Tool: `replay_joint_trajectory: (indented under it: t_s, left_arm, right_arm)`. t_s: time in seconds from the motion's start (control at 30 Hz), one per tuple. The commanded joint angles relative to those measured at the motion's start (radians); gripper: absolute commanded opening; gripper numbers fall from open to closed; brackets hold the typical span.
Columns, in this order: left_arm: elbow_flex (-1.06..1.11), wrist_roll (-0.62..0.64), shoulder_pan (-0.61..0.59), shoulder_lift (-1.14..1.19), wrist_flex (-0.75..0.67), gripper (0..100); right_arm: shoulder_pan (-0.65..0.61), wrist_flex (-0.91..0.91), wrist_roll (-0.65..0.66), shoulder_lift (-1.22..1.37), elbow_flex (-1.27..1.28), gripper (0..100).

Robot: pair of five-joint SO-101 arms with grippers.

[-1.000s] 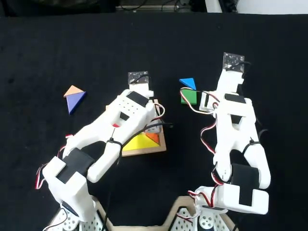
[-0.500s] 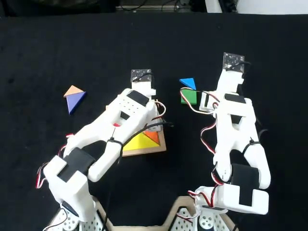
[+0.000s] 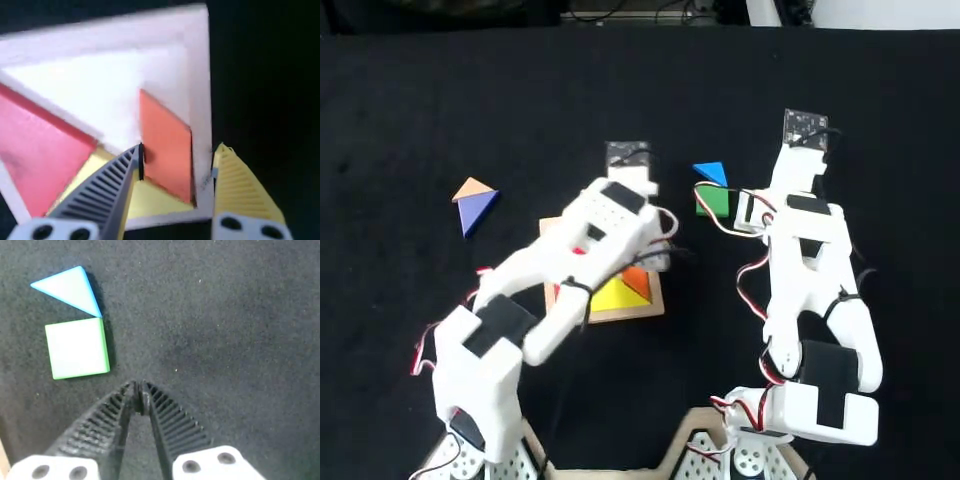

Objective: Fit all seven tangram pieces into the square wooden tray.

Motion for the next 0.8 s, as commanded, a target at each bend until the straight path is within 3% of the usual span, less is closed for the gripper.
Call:
replay_joint_trajectory:
  t_s: [0.0,0.23,0.43,0.57,0.67,0.77]
  left_arm:
    - [-0.073,-0.006,0.076,-0.005,0.054,23]
    - [-0.085,-0.005,0.101,-0.011,0.127,23]
    - [-0.237,-0.005,0.068,-0.011,0.281,23]
    - [-0.486,-0.032,0.008,-0.011,0.460,23]
    - [-0.768,-0.140,-0.073,-0.009,0.631,23]
    - [-0.903,-0.255,-0.180,-0.011,0.638,24]
  right_arm:
    - [-0.017,-0.011,0.002,-0.016,-0.019,1.1]
    - [-0.017,-0.009,0.002,-0.016,-0.019,1.1]
    - [-0.014,-0.009,0.002,-0.016,-0.019,1.1]
    - [-0.012,-0.009,0.002,-0.016,-0.019,1.1]
    - [-0.012,-0.009,0.002,-0.016,-0.019,1.1]
    - [-0.011,-0.009,0.002,-0.016,-0.019,1.1]
